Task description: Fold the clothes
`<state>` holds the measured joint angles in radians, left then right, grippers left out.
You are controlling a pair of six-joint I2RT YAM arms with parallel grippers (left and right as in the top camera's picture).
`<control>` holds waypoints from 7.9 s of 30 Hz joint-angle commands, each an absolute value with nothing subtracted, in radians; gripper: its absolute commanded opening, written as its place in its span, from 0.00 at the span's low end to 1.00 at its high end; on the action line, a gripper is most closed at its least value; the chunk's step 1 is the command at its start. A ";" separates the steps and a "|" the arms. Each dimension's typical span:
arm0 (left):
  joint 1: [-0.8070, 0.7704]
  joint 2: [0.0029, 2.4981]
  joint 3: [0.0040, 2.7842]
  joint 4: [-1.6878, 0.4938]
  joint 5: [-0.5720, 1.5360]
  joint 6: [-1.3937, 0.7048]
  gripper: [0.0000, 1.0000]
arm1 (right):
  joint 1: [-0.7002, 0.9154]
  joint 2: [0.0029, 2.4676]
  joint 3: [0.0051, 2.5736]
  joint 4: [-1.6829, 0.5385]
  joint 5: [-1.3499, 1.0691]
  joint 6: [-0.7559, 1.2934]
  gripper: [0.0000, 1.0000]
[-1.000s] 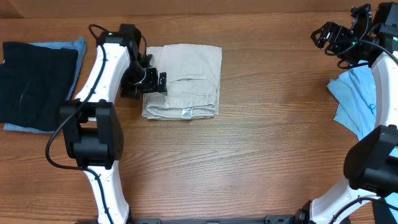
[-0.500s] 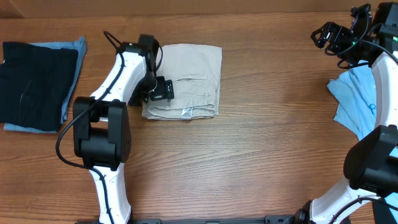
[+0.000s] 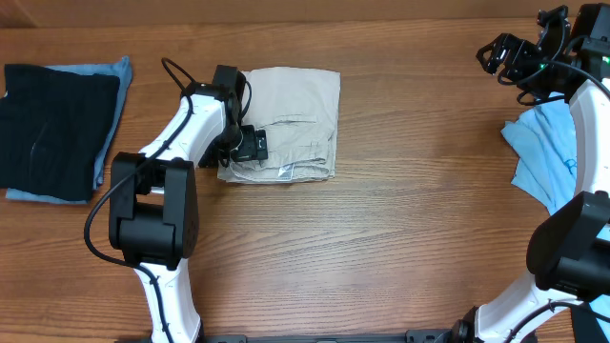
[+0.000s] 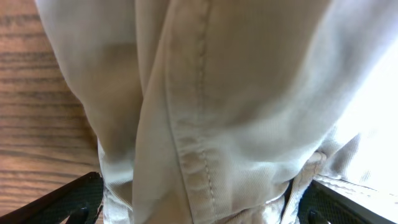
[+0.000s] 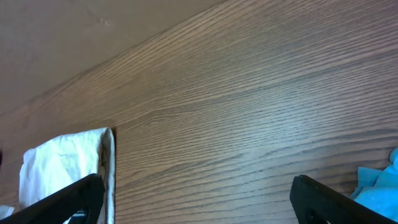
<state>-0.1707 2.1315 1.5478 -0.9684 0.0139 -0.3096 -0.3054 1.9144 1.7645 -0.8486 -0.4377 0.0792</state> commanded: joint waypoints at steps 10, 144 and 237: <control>-0.169 2.190 1.427 -0.928 -0.220 -0.202 1.00 | -0.305 1.916 1.768 -0.844 -0.438 0.083 1.00; 0.715 2.199 2.285 -1.006 0.009 0.180 0.04 | -0.305 1.916 1.768 -0.844 -0.435 0.083 1.00; 0.595 1.959 2.198 -1.102 0.398 -0.389 0.13 | -0.305 1.916 1.768 -0.844 -0.435 0.083 1.00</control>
<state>0.7193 1.9984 2.1864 -1.0985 0.5064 -0.3748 -0.3050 1.9144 1.7645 -0.8482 -0.4374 0.0788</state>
